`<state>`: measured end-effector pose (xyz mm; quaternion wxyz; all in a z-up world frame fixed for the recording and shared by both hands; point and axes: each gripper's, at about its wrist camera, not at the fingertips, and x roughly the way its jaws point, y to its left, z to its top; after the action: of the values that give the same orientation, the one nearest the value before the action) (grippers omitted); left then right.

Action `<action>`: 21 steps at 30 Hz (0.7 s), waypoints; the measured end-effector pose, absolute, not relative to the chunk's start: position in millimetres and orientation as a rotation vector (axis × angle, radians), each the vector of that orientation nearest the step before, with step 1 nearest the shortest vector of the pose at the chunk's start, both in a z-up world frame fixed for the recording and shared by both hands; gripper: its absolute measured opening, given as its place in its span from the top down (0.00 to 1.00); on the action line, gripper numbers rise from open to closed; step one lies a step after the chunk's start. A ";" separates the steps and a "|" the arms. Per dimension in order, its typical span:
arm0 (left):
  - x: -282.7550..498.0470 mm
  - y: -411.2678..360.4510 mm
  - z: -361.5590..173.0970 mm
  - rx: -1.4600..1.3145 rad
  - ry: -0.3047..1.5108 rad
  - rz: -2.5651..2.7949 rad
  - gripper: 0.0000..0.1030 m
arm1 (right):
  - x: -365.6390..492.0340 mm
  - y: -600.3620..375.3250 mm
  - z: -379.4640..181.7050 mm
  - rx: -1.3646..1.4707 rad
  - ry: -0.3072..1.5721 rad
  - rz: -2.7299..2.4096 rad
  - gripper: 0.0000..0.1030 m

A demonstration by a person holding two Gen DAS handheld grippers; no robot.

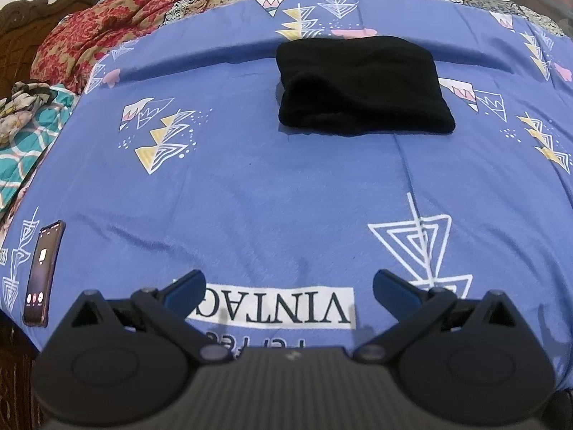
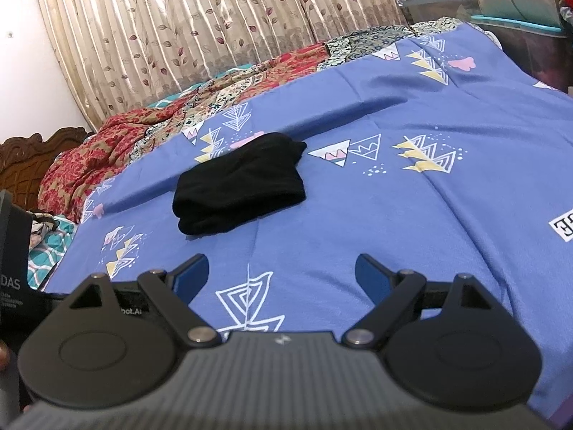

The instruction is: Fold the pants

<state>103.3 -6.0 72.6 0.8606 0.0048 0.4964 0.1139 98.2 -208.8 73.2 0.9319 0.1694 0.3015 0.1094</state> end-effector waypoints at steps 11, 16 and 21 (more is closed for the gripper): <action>105.5 -6.3 69.6 0.018 1.050 0.237 0.00 | 98.6 -208.6 71.7 0.347 0.621 0.224 0.12; 107.6 -5.6 66.4 0.016 1.060 0.236 0.00 | 100.6 -207.3 70.0 0.350 0.627 0.222 0.12; 109.1 -5.1 64.7 0.015 1.065 0.236 0.00 | 102.1 -205.9 69.0 0.350 0.631 0.223 0.12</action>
<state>109.1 -5.1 64.7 0.8549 0.0073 0.5065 0.1122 102.1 -205.9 69.0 0.9296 0.1707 0.3079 0.1091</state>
